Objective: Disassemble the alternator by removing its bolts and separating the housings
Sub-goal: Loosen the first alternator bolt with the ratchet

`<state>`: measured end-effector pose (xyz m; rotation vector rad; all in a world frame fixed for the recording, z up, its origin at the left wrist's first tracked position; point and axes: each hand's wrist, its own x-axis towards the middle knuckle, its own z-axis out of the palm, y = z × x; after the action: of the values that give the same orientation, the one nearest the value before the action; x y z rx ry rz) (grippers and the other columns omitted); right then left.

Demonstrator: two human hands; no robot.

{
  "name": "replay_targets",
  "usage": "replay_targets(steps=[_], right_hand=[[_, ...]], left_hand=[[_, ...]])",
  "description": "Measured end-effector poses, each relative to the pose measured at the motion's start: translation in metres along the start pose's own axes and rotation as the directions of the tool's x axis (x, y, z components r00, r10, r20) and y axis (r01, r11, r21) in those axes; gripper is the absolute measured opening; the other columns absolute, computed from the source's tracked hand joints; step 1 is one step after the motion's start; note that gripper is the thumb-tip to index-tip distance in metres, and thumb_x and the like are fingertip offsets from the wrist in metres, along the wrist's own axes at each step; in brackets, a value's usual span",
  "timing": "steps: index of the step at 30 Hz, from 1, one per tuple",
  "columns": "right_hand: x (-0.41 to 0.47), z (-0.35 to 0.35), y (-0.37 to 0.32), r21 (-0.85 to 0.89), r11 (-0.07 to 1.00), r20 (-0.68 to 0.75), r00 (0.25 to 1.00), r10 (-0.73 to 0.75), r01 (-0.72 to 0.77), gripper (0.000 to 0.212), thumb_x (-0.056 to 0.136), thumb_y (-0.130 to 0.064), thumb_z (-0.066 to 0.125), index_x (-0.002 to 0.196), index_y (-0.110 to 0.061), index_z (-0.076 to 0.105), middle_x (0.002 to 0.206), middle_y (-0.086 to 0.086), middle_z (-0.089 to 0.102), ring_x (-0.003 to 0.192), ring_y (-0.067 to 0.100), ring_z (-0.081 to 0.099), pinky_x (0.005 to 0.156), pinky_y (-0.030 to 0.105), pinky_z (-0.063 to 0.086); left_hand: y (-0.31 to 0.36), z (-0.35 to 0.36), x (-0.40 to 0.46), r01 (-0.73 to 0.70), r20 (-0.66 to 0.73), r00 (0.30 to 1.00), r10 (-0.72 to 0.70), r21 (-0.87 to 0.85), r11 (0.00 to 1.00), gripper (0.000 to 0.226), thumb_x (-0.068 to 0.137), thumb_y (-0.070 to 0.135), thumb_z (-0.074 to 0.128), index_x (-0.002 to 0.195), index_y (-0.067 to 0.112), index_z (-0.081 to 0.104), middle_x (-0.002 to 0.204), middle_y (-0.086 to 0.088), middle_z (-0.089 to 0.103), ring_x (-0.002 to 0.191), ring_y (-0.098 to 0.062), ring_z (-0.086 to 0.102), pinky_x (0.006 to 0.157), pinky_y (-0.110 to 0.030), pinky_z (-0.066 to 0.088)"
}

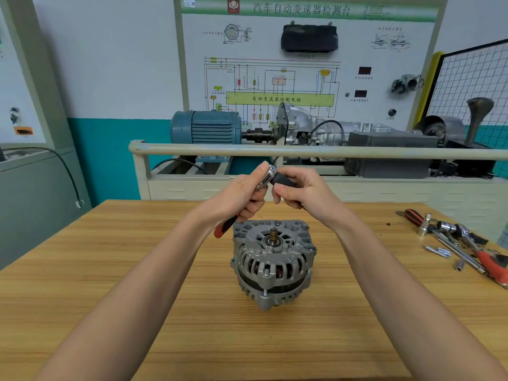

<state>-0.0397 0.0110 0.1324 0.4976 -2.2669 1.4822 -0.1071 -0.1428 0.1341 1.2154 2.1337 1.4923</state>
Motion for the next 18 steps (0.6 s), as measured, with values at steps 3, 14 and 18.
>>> replay_targets(steps=[3, 14, 18], right_hand=[[0.004, 0.002, -0.005, -0.069, 0.998, -0.008, 1.0, -0.007, 0.007, 0.005, 0.092, -0.008, 0.061, 0.092, -0.013, 0.061, 0.059, -0.002, 0.053, 0.047, 0.01, 0.039, 0.045, 0.02, 0.032], [0.007, -0.008, -0.022, 0.161, 0.983, -0.342, 0.939, -0.026, 0.086, 0.009, 0.09, -0.007, 0.062, 0.088, -0.016, 0.065, 0.057, -0.004, 0.051, 0.046, 0.011, 0.037, 0.043, 0.024, 0.027], [0.01, -0.021, -0.025, 0.389, 0.902, -0.512, 0.858, 0.043, 0.187, 0.009, 0.094, -0.015, 0.059, 0.086, -0.012, 0.059, 0.056, -0.005, 0.051, 0.044, 0.01, 0.04, 0.042, 0.02, 0.032]], left_hand=[[0.003, 0.0, 0.003, 0.044, 0.024, 0.999, -0.042, -0.077, 0.996, 0.055, 0.098, 0.061, 0.022, 0.061, 0.021, 0.031, 0.057, 0.002, 0.027, 0.048, -0.012, 0.022, 0.047, -0.027, 0.018], [0.002, -0.041, 0.022, 0.063, -0.369, 0.916, -0.155, -0.249, 0.966, 0.018, 0.101, 0.01, 0.04, 0.084, 0.009, 0.047, 0.071, -0.003, 0.043, 0.053, -0.008, 0.04, 0.048, -0.02, 0.038], [-0.019, -0.047, 0.014, -0.058, -0.396, 0.883, -0.251, -0.624, 0.78, 0.022, 0.094, -0.011, 0.033, 0.096, 0.006, 0.047, 0.078, -0.005, 0.039, 0.064, -0.01, 0.035, 0.059, -0.023, 0.031]])
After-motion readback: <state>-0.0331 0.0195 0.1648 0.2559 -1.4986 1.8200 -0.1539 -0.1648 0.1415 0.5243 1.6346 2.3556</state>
